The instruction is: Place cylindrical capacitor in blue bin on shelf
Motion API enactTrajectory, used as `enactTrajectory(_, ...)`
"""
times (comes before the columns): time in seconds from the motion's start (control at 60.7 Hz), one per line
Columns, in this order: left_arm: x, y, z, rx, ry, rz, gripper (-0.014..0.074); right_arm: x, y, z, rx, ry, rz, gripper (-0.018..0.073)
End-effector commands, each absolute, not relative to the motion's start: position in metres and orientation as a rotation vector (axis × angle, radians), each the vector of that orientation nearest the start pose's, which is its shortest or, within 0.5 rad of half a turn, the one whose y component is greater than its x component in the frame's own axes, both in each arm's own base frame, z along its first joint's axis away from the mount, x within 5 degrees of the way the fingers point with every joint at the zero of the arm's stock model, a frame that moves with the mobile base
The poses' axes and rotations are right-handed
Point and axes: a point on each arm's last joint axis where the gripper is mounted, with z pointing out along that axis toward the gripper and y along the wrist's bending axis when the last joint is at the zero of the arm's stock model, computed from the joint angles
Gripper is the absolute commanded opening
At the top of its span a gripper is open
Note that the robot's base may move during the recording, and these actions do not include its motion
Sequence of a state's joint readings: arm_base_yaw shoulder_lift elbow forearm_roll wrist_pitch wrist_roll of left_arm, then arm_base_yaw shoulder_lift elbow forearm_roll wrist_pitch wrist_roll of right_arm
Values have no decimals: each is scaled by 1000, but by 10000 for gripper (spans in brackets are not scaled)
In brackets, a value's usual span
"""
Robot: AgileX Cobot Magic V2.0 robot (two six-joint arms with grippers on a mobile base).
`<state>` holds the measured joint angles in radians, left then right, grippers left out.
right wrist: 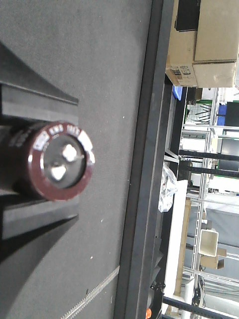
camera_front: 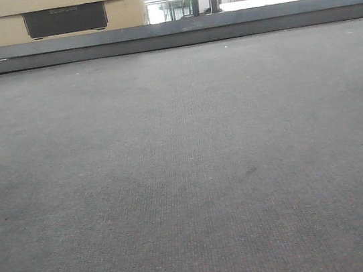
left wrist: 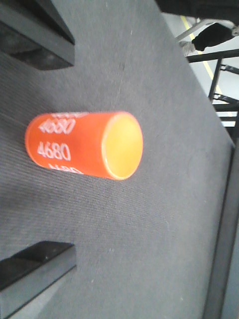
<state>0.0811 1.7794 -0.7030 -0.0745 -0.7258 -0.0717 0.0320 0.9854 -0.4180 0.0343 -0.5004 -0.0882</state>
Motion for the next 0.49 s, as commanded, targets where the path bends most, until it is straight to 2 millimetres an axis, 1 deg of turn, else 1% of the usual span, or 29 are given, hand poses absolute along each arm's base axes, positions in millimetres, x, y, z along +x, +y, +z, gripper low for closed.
enactTrajectory(0.0,352,36,168,-242,1793,19,601,198,5,288,-58,1521,-36,-154)
enactTrajectory(0.165,372,40,158,-290,1790,24,601,198,5,288,-59,1523,-37,-154)
enactTrajectory(0.263,384,41,152,-284,1791,31,601,198,5,288,-60,1526,-37,-154)
enactTrajectory(0.395,396,42,146,-278,1801,35,601,198,5,286,-61,1545,-36,-154)
enactTrajectory(0.478,400,45,142,-284,1804,42,601,198,5,285,-62,1558,-36,-154)
